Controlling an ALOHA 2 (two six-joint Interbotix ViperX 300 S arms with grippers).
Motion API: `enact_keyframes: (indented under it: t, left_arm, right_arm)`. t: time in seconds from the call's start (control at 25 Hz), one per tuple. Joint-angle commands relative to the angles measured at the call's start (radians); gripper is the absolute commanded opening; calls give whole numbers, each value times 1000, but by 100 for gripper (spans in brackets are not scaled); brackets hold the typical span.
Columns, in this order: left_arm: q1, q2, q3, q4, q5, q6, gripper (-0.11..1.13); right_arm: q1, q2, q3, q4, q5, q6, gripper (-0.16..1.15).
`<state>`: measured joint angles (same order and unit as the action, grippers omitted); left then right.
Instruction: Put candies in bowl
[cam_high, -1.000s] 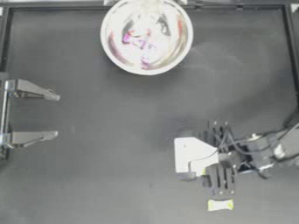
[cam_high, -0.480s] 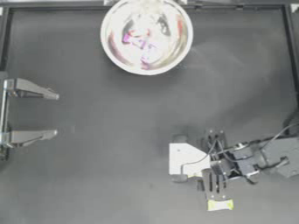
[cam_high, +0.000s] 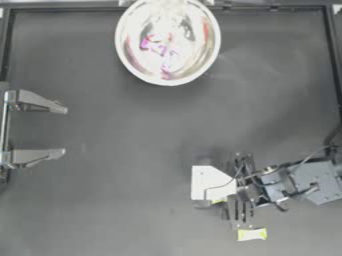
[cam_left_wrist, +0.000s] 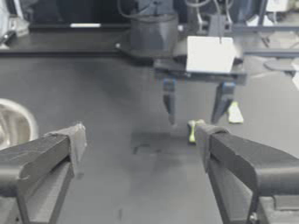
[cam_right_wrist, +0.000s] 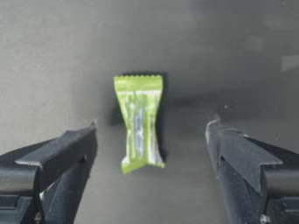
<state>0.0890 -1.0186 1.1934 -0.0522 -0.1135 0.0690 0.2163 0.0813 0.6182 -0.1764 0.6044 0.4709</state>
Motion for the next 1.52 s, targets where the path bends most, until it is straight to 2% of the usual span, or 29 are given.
enact_keyframes:
  t: [0.04,0.2,0.32,0.52,0.6,0.68,0.88,1.12,1.52]
  left_arm:
    - [3,5,-15,-2,-9,0,103]
    - [3,3,-14,-2,-8,-2,103]
    - [3,5,-14,-2,-9,0,103]
    - [3,5,-14,-2,-9,0,103]
    - [3,5,-14,-2,-9,0,103]
    - [3,5,-14,-2,-9,0,103]
    - [3,5,-14,-2,-9,0,103]
    - [3,5,-14,-2,-9,0,103]
    - [3,5,-15,-2,-9,0,103]
  right_arm:
    - [-5,-3,-9,-3,-12,0,100]
    - [-5,8,-9,-3,-12,0,99]
    - [-5,11,-8,-3,-11,0,90]
    - [-5,23,-8,-3,-11,0,48]
    - [-5,26,-9,-3,-14,2,36]
    - [-5,25,-11,-3,-9,0,32]
    - [-5,6,-21,-11,-2,-3,32]
    - [-55,-97,-9,-89,0,11,31]
    - [-276,-255,-5,-334,-98,17,31]
